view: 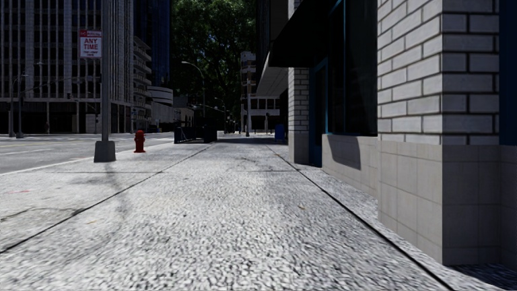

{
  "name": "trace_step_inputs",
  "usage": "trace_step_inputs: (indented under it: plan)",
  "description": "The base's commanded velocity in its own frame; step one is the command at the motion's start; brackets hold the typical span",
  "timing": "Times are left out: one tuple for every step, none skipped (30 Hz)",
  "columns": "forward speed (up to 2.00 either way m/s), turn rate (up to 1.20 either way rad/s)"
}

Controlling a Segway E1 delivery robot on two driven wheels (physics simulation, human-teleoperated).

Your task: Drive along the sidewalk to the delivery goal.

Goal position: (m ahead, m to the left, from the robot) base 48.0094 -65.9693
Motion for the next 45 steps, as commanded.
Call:
trace_step_inputs:
  plan:
    - [1.7, 0.0]
    - [1.7, 0.0]
    - [1.7, 0.0]
    - [1.7, 0.0]
    - [1.7, 0.0]
    - [1.71, 0.0]
    - [1.72, 0.0]
    - [1.72, 0.0]
    - [1.73, 0.0]
    - [1.73, 0.0]
    - [1.73, 0.0]
    - [1.73, 0.0]
    - [1.73, 0.0]
    - [1.73, 0.0]
    - [1.73, 0.0]
    - [1.73, 0.0]
    - [1.73, 0.0]
    - [1.73, 0.0]
    - [1.73, 0.0]
    - [1.73, 0.0]
    - [1.73, 0.0]
    - [1.73, 0.0]
    - [1.73, 0.0]
    - [1.73, 0.0]
    - [1.73, 0.0]
    - [1.73, 0.0]
    - [1.73, 0.0]
    - [1.73, 0.0]
    - [1.73, 0.0]
    - [1.73, 0.0]
    - [1.73, 0.0]
    - [1.73, 0.0]
    - [1.73, 0.0]
    - [1.73, 0.0]
    - [1.73, 0.0]
    - [1.73, 0.0]
    - [1.73, 0.0]
    - [1.73, 0.0]
    - [1.73, 0.0]
    - [1.73, 0.0]
    - [1.73, 0.0]
    - [1.73, 0.0]
    - [1.73, 0.0]
    - [1.73, 0.0]
    - [1.73, 0.0]
